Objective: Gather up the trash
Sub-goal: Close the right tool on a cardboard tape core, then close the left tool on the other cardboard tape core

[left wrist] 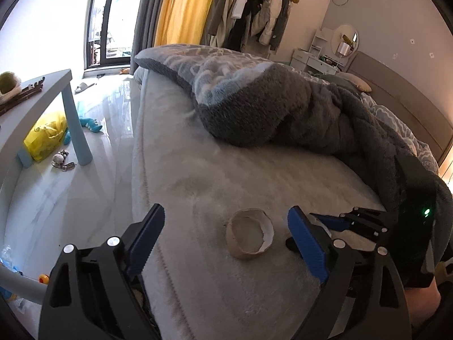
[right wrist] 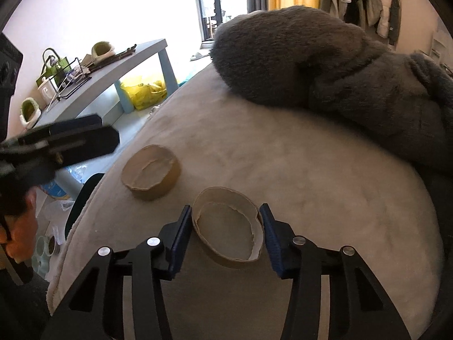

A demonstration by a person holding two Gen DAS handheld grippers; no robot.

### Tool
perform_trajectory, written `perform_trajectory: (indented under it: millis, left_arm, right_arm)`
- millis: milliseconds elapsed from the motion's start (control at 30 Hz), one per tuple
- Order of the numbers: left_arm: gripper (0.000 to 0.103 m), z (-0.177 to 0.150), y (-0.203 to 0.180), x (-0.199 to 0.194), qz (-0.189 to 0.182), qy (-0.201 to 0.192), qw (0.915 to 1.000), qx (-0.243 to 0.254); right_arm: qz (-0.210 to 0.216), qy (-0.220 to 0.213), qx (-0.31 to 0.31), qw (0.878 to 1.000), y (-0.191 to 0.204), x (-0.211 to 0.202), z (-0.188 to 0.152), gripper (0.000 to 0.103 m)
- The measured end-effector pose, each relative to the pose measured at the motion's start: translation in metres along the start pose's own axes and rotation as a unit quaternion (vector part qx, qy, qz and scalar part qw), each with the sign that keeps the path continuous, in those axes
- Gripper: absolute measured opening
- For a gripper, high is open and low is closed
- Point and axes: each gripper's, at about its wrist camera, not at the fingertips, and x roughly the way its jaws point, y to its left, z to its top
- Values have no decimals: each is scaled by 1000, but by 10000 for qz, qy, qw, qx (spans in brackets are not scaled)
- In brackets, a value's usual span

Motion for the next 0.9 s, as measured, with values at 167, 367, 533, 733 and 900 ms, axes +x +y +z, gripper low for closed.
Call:
perform_trajectory:
  millis: [167, 367, 533, 733, 900]
  left_arm:
    - [91, -5, -9, 15, 19, 183, 9998, 109]
    - [88, -12, -17, 25, 57, 332, 9991, 268]
    - [76, -18, -22, 36, 52, 451, 9982, 386]
    - [63, -19, -27, 43, 125, 499, 9976, 471]
    - [49, -20, -31, 45, 124, 520, 9976, 441]
  right_arm:
    - [-99, -142, 228, 9996, -20, -11, 1, 48]
    - [-130, -220, 353, 9991, -30, -21, -2, 48]
    - [-137, -219, 401, 9989, -34, -24, -8, 48]
    - [-121, -219, 416, 9988, -41, -27, -12, 48]
    - [-162, -266, 471, 9984, -46, -34, -14, 48]
